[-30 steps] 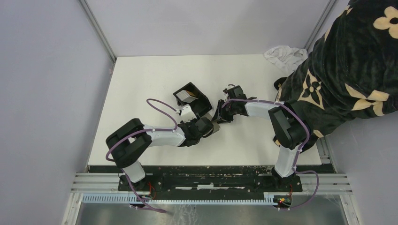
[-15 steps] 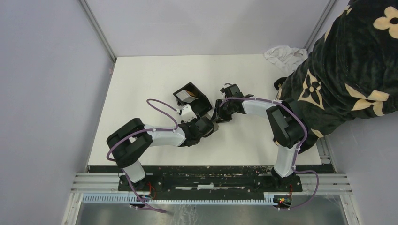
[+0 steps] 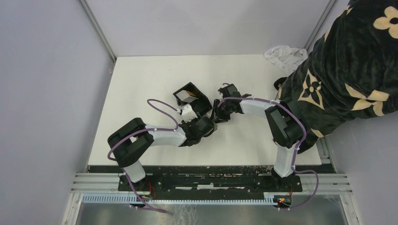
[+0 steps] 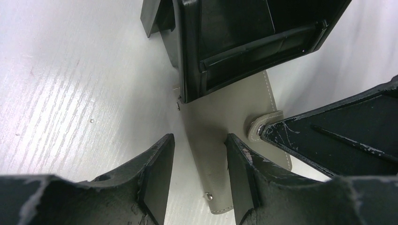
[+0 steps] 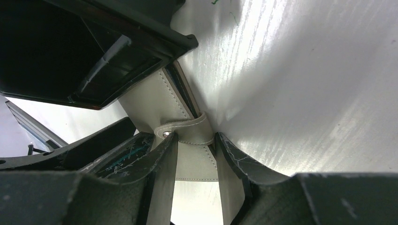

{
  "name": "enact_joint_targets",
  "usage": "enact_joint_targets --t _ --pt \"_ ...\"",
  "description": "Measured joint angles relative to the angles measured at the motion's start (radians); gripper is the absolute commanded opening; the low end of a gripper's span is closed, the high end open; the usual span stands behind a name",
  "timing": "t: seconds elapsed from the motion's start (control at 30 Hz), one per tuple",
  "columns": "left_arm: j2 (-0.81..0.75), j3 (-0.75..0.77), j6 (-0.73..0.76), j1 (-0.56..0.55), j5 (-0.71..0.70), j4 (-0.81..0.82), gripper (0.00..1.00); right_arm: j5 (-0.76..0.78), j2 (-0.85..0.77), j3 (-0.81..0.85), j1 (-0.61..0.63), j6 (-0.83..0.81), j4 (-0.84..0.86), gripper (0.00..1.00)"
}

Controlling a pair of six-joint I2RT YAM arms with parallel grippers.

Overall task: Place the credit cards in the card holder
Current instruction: Close the card holder at the center of the board.

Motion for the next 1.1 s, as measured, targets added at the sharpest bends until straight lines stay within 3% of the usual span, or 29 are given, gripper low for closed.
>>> enact_joint_targets --t 0.87,1.1 --pt "-0.044 -0.016 0.0 0.002 0.031 -0.05 0.48 0.005 0.04 0.063 0.029 -0.019 -0.048 0.41" --pt "-0.053 -0.016 0.001 0.006 0.05 -0.065 0.55 0.002 0.044 0.069 0.032 -0.026 -0.053 0.41"
